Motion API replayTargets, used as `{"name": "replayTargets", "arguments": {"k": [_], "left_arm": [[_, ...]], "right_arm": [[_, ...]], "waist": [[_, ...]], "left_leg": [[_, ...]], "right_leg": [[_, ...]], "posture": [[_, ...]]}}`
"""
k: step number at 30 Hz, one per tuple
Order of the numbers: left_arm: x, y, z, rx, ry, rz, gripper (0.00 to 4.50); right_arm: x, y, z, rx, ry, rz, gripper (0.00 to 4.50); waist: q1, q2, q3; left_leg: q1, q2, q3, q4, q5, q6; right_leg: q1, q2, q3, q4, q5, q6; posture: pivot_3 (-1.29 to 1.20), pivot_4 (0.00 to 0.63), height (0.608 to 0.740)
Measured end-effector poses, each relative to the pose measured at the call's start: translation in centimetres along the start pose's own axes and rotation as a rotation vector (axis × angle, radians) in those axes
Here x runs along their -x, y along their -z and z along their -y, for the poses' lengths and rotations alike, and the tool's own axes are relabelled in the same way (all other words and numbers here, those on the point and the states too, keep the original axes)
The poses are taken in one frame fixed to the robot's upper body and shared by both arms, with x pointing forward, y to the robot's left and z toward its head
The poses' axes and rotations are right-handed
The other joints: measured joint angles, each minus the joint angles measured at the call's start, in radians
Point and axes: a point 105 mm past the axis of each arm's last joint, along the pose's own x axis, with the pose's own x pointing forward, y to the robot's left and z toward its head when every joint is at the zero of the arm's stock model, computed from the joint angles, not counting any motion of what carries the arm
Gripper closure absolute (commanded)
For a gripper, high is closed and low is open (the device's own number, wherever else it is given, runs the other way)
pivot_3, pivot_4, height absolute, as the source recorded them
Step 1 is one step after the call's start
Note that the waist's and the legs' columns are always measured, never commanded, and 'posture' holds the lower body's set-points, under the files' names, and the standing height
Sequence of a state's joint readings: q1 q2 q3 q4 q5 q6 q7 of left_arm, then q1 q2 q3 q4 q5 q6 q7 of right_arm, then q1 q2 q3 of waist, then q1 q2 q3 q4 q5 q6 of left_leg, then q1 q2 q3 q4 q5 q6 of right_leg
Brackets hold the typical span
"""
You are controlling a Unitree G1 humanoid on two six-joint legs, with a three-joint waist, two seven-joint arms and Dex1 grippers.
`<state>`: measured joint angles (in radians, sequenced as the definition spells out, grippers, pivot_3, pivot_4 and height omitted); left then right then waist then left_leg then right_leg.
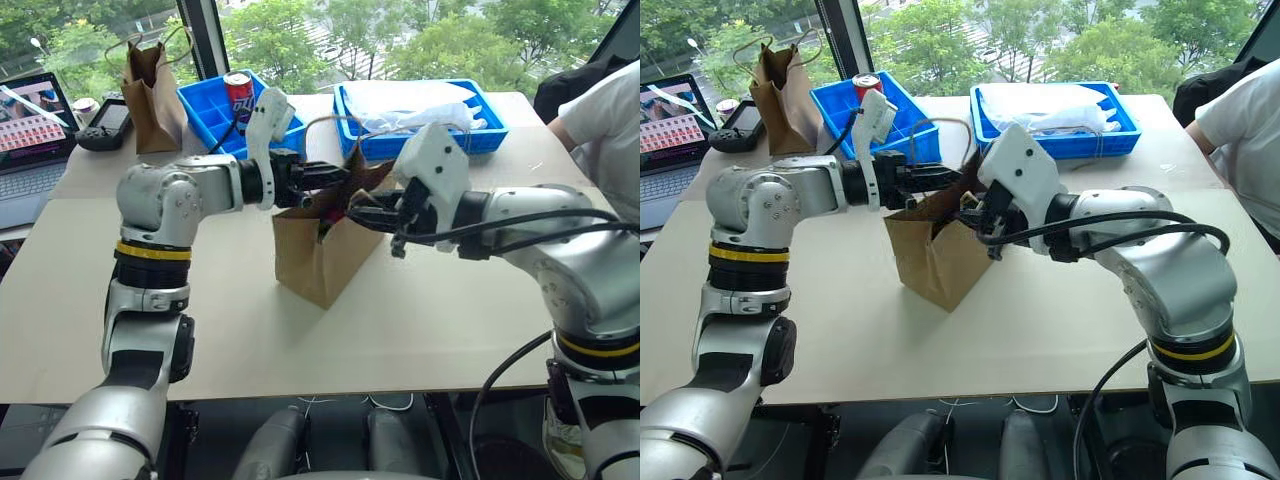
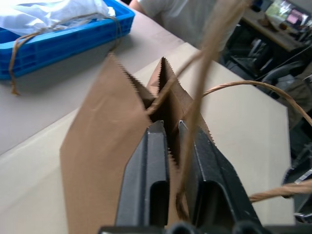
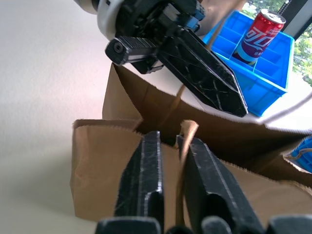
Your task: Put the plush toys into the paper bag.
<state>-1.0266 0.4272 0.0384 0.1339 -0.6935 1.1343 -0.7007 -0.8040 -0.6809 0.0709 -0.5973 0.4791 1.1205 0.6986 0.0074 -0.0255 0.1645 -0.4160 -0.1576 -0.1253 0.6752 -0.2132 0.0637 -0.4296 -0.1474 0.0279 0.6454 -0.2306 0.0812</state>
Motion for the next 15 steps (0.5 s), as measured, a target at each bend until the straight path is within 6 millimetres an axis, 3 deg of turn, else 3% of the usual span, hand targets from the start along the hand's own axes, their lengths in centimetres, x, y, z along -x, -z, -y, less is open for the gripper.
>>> {"name": "replayTargets", "arguments": {"k": [6,8,12,14,15], "left_arm": [[3.9,-3.3,-0.1,-0.045,0.022,0.077,0.53],[5.4,-3.9,-0.3,-0.049,0.039,0.097,0.02],[8.4,-3.8,-0.5,-0.133,0.072,0.096,0.02],[10.5,-2.6,-0.7,-0.169,0.095,0.065,0.02],[11.9,-1.5,-0.8,-0.173,0.105,0.031,0.00]], "right_arm": [[2.9,-2.1,1.9,-0.030,0.012,0.068,0.56],[3.6,-2.7,2.4,-0.044,0.011,0.094,0.04],[4.4,-3.5,2.3,-0.060,-0.022,0.135,0.04],[5.1,-3.8,1.8,-0.080,-0.069,0.149,0.04],[5.7,-3.9,1.7,-0.090,-0.087,0.148,0.28]], "waist": [[-0.008,0.000,0.000],[-0.011,0.000,0.000],[-0.020,0.000,0.000],[-0.025,0.000,0.000],[-0.027,0.001,0.000]], "left_leg": [[0.000,0.000,0.000,-0.002,-0.002,0.004],[0.000,0.001,0.000,-0.002,-0.002,0.004],[0.000,0.001,0.000,-0.004,-0.002,0.003],[0.000,0.001,0.002,-0.007,-0.001,0.003],[0.000,0.001,0.002,-0.009,-0.001,0.002]], "right_leg": [[-0.001,0.000,0.000,0.000,0.000,0.000],[-0.002,0.000,0.000,0.001,0.000,0.000],[-0.003,0.000,0.001,0.000,0.000,0.000],[-0.006,0.000,0.003,0.000,0.000,-0.001],[-0.007,0.000,0.004,0.001,0.000,-0.001]], "posture": [[0.00,0.150,0.740],[0.00,0.150,0.740],[0.00,0.150,0.740],[0.00,0.150,0.740],[0.00,0.150,0.740]]}}
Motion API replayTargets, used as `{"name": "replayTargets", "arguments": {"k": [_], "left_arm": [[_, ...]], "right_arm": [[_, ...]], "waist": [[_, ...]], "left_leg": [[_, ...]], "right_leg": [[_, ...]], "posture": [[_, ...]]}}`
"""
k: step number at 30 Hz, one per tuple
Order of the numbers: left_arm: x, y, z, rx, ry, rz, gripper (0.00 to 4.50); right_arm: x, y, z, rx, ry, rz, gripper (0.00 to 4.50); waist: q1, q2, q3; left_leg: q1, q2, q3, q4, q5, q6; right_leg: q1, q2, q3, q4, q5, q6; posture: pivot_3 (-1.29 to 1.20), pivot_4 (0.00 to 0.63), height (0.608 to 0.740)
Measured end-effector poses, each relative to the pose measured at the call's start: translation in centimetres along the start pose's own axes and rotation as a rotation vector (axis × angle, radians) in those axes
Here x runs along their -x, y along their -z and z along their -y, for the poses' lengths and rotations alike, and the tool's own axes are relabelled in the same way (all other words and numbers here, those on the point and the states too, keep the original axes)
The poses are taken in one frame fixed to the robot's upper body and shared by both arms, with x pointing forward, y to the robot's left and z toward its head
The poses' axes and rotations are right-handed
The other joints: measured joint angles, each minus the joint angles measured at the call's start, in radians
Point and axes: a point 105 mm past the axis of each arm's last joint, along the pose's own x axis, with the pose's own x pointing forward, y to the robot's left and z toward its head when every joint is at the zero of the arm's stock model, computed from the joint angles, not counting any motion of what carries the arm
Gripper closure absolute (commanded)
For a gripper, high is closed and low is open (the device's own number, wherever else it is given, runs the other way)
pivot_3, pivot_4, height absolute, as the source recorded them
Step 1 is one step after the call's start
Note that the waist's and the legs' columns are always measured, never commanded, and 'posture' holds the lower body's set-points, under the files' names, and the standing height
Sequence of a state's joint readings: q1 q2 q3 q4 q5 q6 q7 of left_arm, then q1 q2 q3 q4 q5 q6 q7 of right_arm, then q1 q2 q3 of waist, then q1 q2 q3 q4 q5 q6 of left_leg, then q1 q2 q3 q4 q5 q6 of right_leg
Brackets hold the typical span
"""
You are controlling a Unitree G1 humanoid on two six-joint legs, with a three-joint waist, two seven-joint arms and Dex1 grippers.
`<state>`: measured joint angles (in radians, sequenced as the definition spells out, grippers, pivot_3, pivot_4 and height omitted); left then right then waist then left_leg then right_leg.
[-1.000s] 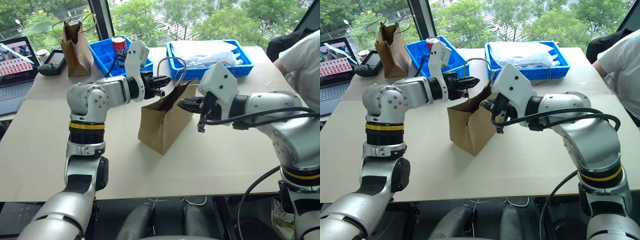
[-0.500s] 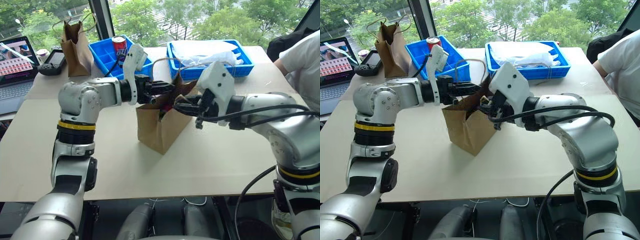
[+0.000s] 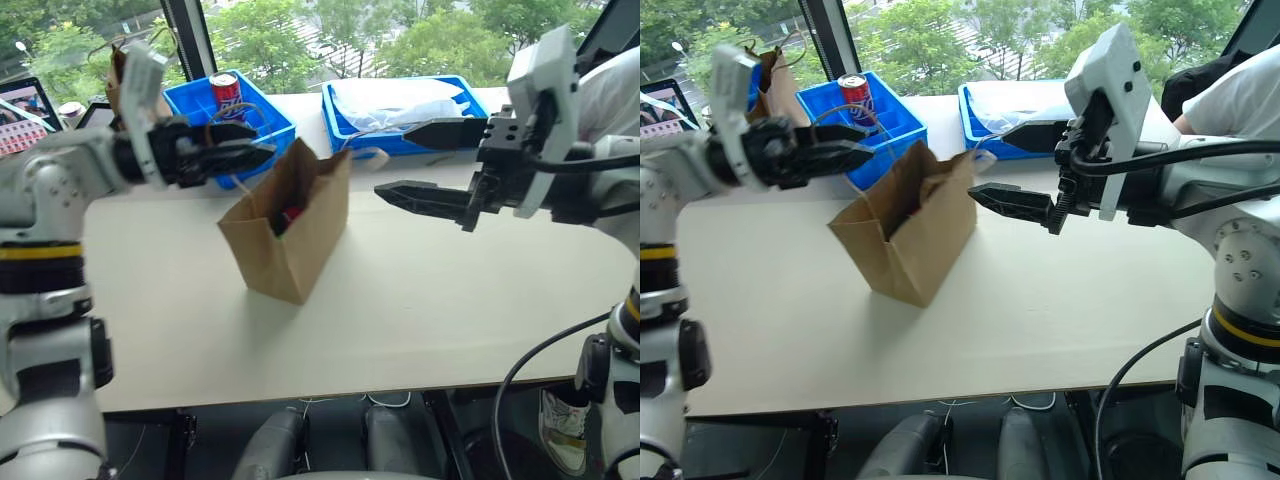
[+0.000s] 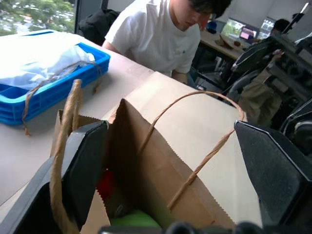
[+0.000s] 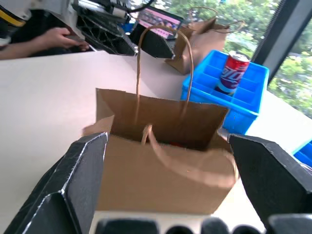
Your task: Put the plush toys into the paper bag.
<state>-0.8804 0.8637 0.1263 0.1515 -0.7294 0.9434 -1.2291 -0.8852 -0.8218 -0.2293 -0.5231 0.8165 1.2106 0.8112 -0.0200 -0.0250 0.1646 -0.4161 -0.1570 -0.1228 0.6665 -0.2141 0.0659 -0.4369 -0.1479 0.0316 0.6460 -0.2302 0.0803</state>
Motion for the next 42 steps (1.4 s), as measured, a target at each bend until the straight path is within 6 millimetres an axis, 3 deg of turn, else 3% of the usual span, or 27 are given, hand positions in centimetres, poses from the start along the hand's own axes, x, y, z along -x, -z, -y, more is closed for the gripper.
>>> {"name": "replayTargets", "arguments": {"k": [4,5,13,16,21,27,31,34,36,42], "left_arm": [[3.8,4.3,1.3,0.049,0.072,-0.122,0.00],[3.9,4.5,1.4,0.056,0.078,-0.116,0.00],[3.8,1.0,1.9,0.048,0.069,0.074,0.00],[3.8,0.9,2.0,0.049,0.054,0.077,0.00],[4.2,1.1,1.6,0.067,0.002,0.058,0.00],[7.2,2.1,1.2,0.110,-0.093,-0.009,0.00],[9.3,4.3,1.2,0.156,-0.158,-0.060,0.00],[8.4,6.5,2.1,0.175,-0.126,-0.093,0.00],[6.4,7.6,2.8,0.176,-0.089,-0.061,0.00],[2.8,9.1,3.8,0.167,-0.097,-0.020,0.00]], "right_arm": [[2.4,0.4,-1.4,-0.085,-0.086,-0.031,1.41],[2.4,0.8,-1.7,-0.108,-0.103,-0.039,1.79],[0.1,4.2,-3.2,-0.191,-0.153,-0.112,4.47],[-0.6,5.2,-3.4,-0.193,-0.158,-0.144,4.47],[-1.1,5.1,-3.3,-0.168,-0.154,-0.136,4.47],[-1.9,6.2,-2.3,-0.113,-0.108,-0.177,4.47],[-4.2,8.1,-0.2,-0.060,-0.029,-0.167,4.47],[-6.2,9.5,0.8,-0.031,0.000,-0.152,4.47],[-7.9,10.3,1.6,-0.009,0.029,-0.120,4.47],[-11.5,11.5,1.6,0.011,0.016,-0.026,4.47]], "waist": [[0.004,0.000,0.000],[0.009,0.000,0.000],[0.016,-0.001,0.000],[0.009,-0.001,0.000],[0.005,-0.001,0.000],[0.002,-0.001,0.000],[0.002,0.000,0.000],[0.004,0.000,0.001],[0.010,-0.001,0.001],[0.005,-0.001,0.001]], "left_leg": [[0.000,0.002,0.000,-0.004,0.000,0.000],[0.000,0.001,0.000,-0.004,-0.002,0.003],[0.001,0.002,0.001,-0.003,0.000,0.002],[0.001,0.002,0.002,-0.003,0.000,0.002],[0.001,0.002,0.002,-0.003,0.000,0.002],[0.002,0.003,0.005,-0.004,0.000,0.002],[0.006,0.008,0.012,-0.005,-0.001,0.002],[0.008,0.011,0.015,-0.006,-0.001,0.002],[0.008,0.013,0.015,-0.006,-0.001,0.001],[0.009,0.017,0.015,-0.006,0.001,-0.005]], "right_leg": [[-0.001,0.000,0.000,-0.003,0.000,0.000],[0.000,0.000,0.000,-0.003,0.000,0.000],[-0.001,0.001,0.000,-0.002,0.001,-0.002],[-0.002,0.000,0.000,0.000,0.001,-0.002],[-0.002,0.001,0.000,0.000,0.001,-0.002],[-0.003,0.001,0.000,0.000,0.002,-0.003],[-0.002,0.001,0.000,-0.001,0.003,-0.006],[-0.002,0.002,0.000,-0.002,0.005,-0.008],[-0.002,0.003,-0.001,-0.003,0.006,-0.010],[-0.002,0.009,0.000,-0.003,0.009,-0.012]], "posture": [[0.00,0.150,0.740],[0.00,0.150,0.740],[0.00,0.150,0.740],[0.00,0.150,0.740],[0.00,0.150,0.740],[0.00,0.150,0.740],[0.00,0.150,0.740],[0.00,0.150,0.740],[0.00,0.150,0.740],[0.00,0.150,0.740]]}}
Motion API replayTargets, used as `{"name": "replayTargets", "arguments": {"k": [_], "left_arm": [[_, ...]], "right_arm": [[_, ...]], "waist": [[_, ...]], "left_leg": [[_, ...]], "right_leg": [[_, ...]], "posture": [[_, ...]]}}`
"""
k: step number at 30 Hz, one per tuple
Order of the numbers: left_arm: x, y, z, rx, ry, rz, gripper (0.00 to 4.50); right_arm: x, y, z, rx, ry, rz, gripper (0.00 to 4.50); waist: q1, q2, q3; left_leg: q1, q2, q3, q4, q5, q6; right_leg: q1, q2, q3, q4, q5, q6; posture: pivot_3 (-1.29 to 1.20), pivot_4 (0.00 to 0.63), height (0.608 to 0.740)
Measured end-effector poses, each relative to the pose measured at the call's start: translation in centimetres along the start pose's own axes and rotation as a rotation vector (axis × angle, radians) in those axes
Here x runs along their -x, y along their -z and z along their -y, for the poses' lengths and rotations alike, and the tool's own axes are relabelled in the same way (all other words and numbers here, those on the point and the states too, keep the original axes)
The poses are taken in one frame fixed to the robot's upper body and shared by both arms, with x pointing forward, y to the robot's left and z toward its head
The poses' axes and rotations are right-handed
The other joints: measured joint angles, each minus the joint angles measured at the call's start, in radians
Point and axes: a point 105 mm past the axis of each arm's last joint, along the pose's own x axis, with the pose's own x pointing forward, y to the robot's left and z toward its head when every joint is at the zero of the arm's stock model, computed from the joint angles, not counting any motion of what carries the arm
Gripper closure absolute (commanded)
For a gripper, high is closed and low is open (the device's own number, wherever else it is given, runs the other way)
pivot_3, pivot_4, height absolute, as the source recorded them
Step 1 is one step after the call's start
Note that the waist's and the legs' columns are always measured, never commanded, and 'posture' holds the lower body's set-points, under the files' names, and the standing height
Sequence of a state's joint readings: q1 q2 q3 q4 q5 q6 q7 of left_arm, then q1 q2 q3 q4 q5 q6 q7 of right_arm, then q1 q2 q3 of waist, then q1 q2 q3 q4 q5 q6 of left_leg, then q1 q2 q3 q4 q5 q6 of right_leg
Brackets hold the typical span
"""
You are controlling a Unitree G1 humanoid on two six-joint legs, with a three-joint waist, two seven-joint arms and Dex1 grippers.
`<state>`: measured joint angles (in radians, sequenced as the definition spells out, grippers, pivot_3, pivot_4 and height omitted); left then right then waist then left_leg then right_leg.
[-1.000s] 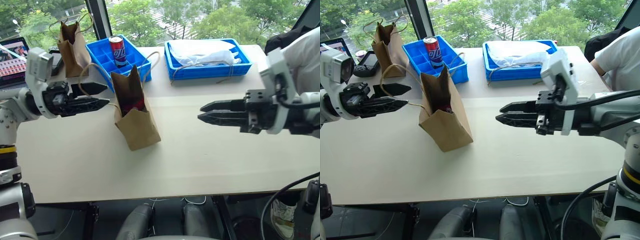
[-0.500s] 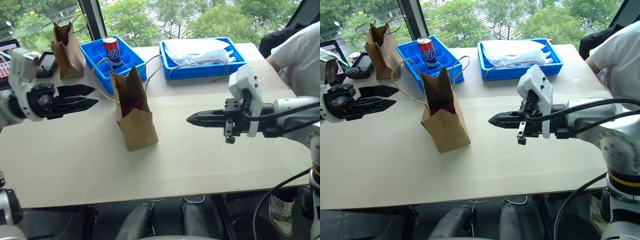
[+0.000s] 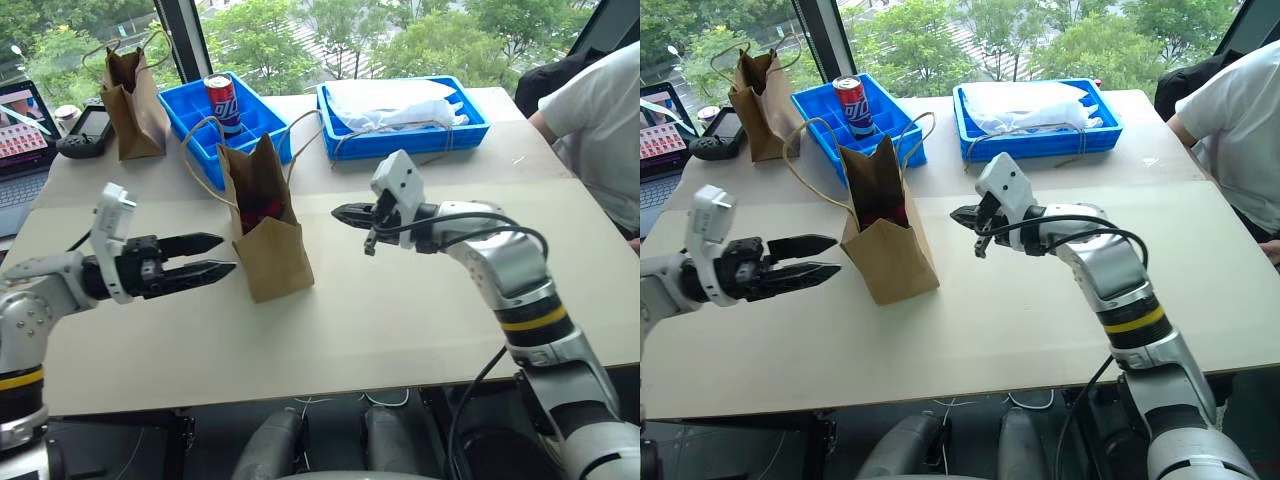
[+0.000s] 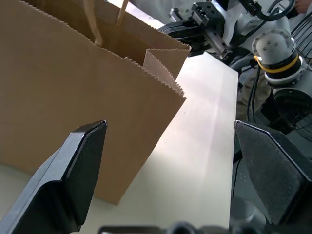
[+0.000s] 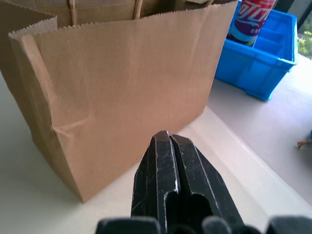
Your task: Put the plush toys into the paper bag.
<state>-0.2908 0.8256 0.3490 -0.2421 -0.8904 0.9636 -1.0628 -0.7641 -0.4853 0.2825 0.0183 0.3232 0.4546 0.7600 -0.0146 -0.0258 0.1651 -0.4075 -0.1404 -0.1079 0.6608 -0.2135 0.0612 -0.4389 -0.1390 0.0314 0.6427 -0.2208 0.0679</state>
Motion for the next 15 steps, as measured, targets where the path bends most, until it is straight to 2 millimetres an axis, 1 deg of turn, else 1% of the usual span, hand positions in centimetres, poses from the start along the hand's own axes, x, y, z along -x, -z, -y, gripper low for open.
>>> {"name": "replayTargets", "arguments": {"k": [2,6,8,13,15], "left_arm": [[-1.0,0.8,0.4,0.011,-0.003,-0.001,0.00],[-1.9,1.9,0.4,0.037,-0.037,-0.011,0.00],[-2.1,2.5,0.3,0.050,-0.055,-0.023,0.00],[-2.7,2.9,-0.2,0.042,-0.105,-0.039,0.00],[-3.1,2.9,-0.6,0.035,-0.124,-0.037,0.00]], "right_arm": [[-1.3,0.3,-1.1,0.003,-0.046,0.026,4.47],[-2.7,-0.1,-3.5,-0.028,-0.142,0.103,4.47],[-3.1,-0.2,-4.4,-0.042,-0.178,0.121,4.47],[-4.0,-0.7,-6.3,-0.060,-0.248,0.159,4.47],[-4.2,-0.8,-6.7,-0.064,-0.261,0.166,4.47]], "waist": [[-0.005,0.000,0.000],[-0.007,0.000,0.000],[-0.007,0.000,0.000],[-0.005,0.000,0.000],[-0.003,0.000,0.000]], "left_leg": [[0.000,0.002,0.000,0.000,-0.001,-0.002],[0.001,0.008,0.000,0.000,-0.003,-0.005],[0.002,0.010,0.000,0.000,-0.003,-0.005],[0.004,0.015,0.001,0.000,-0.002,-0.008],[0.004,0.015,0.001,0.000,-0.001,-0.009]], "right_leg": [[-0.001,0.003,0.001,0.001,0.000,-0.001],[-0.001,0.010,0.001,0.000,0.002,-0.003],[-0.001,0.012,0.001,0.001,0.003,-0.005],[0.000,0.018,0.001,-0.001,0.006,-0.010],[0.000,0.019,0.001,0.000,0.006,-0.010]], "posture": [[0.00,0.150,0.740],[0.00,0.150,0.740],[0.00,0.150,0.740],[0.00,0.150,0.740],[0.00,0.150,0.740]]}}
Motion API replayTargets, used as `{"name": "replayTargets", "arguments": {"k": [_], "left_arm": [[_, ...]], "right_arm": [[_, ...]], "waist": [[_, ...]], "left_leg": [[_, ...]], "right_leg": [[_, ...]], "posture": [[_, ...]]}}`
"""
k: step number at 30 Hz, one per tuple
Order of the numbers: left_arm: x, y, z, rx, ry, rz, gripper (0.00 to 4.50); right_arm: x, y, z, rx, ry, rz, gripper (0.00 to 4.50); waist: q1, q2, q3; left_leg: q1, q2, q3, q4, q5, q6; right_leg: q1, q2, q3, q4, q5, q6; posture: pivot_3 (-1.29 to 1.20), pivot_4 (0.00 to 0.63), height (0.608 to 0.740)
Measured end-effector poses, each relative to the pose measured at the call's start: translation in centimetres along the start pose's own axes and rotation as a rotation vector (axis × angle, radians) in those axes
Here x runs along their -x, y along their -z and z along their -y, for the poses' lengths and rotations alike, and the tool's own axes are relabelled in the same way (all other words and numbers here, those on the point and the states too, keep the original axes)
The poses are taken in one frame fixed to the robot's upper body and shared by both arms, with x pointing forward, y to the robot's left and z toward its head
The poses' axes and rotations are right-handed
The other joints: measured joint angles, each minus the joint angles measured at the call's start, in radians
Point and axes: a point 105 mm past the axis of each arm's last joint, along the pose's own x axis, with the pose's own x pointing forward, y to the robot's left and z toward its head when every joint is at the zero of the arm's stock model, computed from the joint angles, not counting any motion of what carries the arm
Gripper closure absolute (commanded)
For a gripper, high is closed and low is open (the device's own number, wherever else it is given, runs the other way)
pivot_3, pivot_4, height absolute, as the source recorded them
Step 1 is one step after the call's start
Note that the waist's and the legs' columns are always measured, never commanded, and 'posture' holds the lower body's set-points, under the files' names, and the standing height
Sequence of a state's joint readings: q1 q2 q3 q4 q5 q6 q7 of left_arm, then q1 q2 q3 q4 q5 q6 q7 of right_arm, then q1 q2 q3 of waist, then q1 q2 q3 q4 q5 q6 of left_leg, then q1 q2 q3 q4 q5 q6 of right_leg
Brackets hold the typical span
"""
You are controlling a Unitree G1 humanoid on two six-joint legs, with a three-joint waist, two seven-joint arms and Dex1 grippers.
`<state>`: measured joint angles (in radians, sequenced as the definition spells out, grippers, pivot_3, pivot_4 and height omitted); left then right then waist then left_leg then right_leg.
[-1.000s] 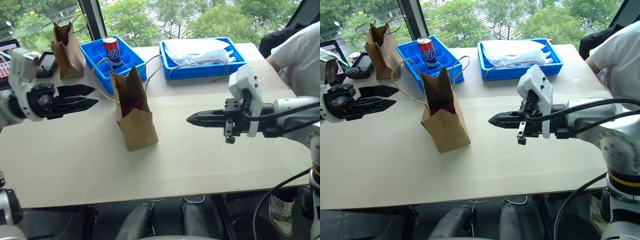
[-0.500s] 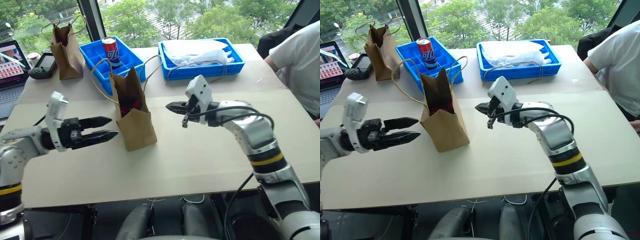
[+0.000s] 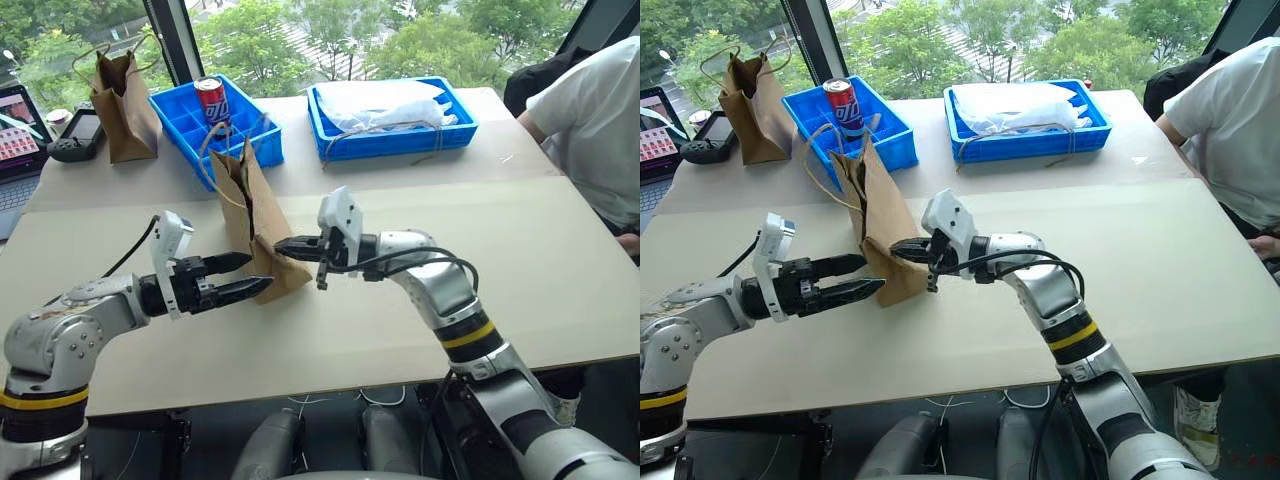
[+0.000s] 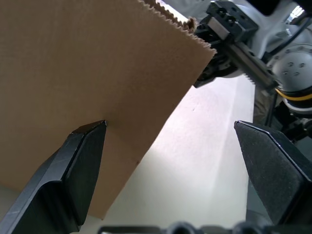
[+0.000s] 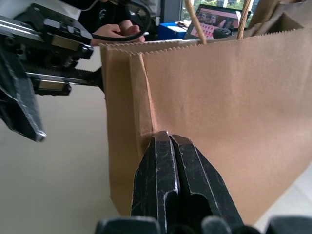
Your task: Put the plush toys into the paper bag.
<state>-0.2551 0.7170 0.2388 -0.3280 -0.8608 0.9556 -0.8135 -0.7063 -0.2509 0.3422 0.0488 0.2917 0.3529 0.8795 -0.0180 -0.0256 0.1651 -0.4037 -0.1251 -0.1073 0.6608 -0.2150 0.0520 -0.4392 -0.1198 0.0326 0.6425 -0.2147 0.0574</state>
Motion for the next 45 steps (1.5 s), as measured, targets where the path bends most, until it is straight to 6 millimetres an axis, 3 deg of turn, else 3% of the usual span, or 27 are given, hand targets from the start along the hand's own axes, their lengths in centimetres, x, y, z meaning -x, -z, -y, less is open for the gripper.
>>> {"name": "replayTargets", "arguments": {"k": [11,17,18,24,29,31,33,38,41,45], "left_arm": [[-1.0,-1.3,-1.9,-0.026,-0.100,0.050,0.00],[-1.3,-2.1,-1.9,-0.033,-0.100,0.076,0.00],[-1.4,-2.3,-1.8,-0.030,-0.094,0.084,0.53],[-1.6,-2.3,-1.8,-0.004,-0.090,0.084,2.43],[-1.6,-1.9,-2.5,0.000,-0.124,0.064,4.38],[-1.7,-2.1,-2.7,-0.013,-0.127,0.058,4.49],[-1.7,-2.5,-2.9,-0.031,-0.126,0.059,4.49],[-2.2,-4.3,-3.3,-0.094,-0.056,0.054,4.49],[-3.7,-5.8,-2.3,-0.181,0.073,0.047,4.49],[-5.0,-6.2,-0.7,-0.301,0.260,-0.006,4.49]], "right_arm": [[-0.8,0.6,0.0,0.009,0.014,-0.022,4.47],[-1.1,1.0,0.1,0.008,0.021,-0.034,4.47],[-1.2,1.1,0.1,0.006,0.024,-0.037,4.50],[-1.4,1.6,0.2,-0.004,0.049,-0.048,4.50],[-1.2,2.0,0.3,-0.010,0.069,-0.059,4.50],[-0.9,2.4,0.3,-0.014,0.077,-0.070,4.50],[-0.1,2.8,0.1,-0.013,0.080,-0.091,4.50],[4.5,4.6,-0.4,-0.027,0.101,-0.242,4.50],[7.4,5.2,-0.7,-0.044,0.131,-0.325,4.50],[11.3,4.6,-0.4,-0.038,0.200,-0.400,4.50]], "waist": [[0.000,0.000,0.000],[0.000,0.000,0.000],[0.000,0.000,0.000],[-0.001,0.000,0.000],[-0.001,0.000,0.000],[0.001,0.000,0.000],[0.005,0.000,0.000],[0.012,0.000,0.000],[0.012,0.000,0.000],[0.008,0.000,0.000]], "left_leg": [[0.000,0.002,0.000,0.000,0.001,-0.002],[0.000,0.002,0.000,0.000,0.000,-0.003],[0.000,0.002,0.000,0.000,0.000,-0.003],[0.001,0.003,0.000,0.000,0.000,-0.003],[0.001,0.003,0.000,0.000,0.000,-0.004],[0.001,0.003,0.000,0.000,0.000,-0.004],[0.001,0.003,0.000,0.000,0.000,-0.004],[0.000,0.002,0.000,0.000,0.000,-0.004],[-0.001,0.002,0.000,0.000,0.000,-0.004],[-0.002,0.003,0.001,0.000,0.000,-0.003]], "right_leg": [[0.000,0.003,0.000,0.001,0.001,-0.001],[-0.001,0.003,0.000,0.001,0.001,-0.001],[-0.001,0.003,0.000,0.001,0.001,-0.001],[-0.001,0.004,0.001,0.001,0.001,-0.001],[-0.001,0.004,0.001,0.001,0.001,-0.001],[0.000,0.004,0.001,0.001,0.001,-0.001],[0.000,0.004,0.001,0.000,0.001,-0.001],[0.000,0.004,0.001,-0.001,0.001,-0.001],[0.000,0.004,0.000,-0.002,0.001,-0.001],[0.000,0.004,0.001,-0.003,0.001,-0.001]], "posture": [[0.00,0.150,0.740],[0.00,0.150,0.740],[0.00,0.150,0.740],[0.00,0.150,0.740],[0.00,0.150,0.740],[0.00,0.150,0.740],[0.00,0.150,0.740],[0.00,0.150,0.740],[0.00,0.150,0.740],[0.00,0.150,0.740]]}}
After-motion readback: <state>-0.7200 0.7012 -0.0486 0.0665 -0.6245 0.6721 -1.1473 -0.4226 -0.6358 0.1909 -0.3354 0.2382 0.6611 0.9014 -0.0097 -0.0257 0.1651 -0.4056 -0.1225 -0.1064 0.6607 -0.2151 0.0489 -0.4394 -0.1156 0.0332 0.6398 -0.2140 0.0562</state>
